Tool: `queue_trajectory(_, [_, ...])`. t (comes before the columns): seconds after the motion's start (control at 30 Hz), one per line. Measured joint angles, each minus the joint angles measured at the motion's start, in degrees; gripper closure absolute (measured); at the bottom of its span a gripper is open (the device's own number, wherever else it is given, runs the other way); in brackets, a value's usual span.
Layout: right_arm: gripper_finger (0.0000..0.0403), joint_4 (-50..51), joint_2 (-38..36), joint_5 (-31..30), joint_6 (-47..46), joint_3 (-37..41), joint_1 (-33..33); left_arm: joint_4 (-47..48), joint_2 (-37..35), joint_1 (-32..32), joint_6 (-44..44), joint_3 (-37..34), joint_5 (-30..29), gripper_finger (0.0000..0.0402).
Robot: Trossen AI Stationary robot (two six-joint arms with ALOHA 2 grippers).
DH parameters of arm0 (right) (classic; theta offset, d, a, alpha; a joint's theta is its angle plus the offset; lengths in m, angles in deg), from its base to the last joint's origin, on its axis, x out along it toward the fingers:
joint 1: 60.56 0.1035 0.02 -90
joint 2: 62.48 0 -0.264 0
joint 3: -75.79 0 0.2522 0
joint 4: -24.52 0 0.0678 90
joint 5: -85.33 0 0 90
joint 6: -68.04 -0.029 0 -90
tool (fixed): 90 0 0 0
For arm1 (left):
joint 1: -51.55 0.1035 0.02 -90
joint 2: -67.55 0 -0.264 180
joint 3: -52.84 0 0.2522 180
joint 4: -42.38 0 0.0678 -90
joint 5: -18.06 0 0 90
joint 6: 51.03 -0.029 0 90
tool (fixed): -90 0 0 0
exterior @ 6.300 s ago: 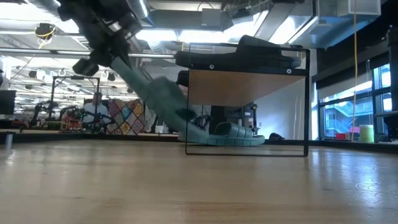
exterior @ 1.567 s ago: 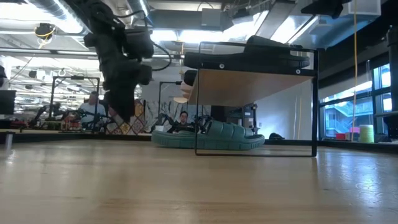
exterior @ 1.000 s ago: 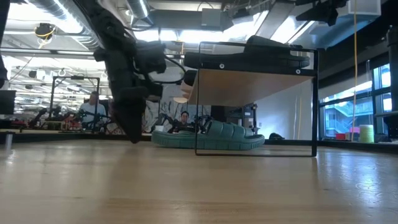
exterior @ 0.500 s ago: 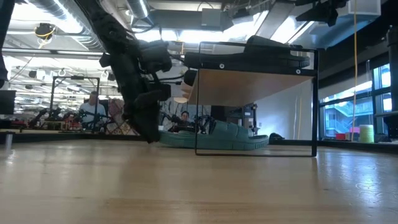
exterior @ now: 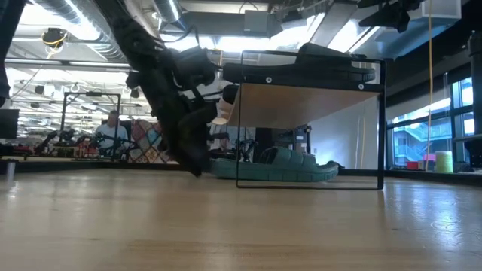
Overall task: Pick and place slides into the shelf
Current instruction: Put the green slide under the shelf
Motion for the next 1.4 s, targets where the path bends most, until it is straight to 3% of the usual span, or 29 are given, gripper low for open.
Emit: queue_trajectory(1.4, [0.0122, 0.9, 0.0, 0.04, 0.4, -0.02, 0.0, -10.18, 0.51, -0.55, 2.96, -0.02, 0.17, 0.0175])
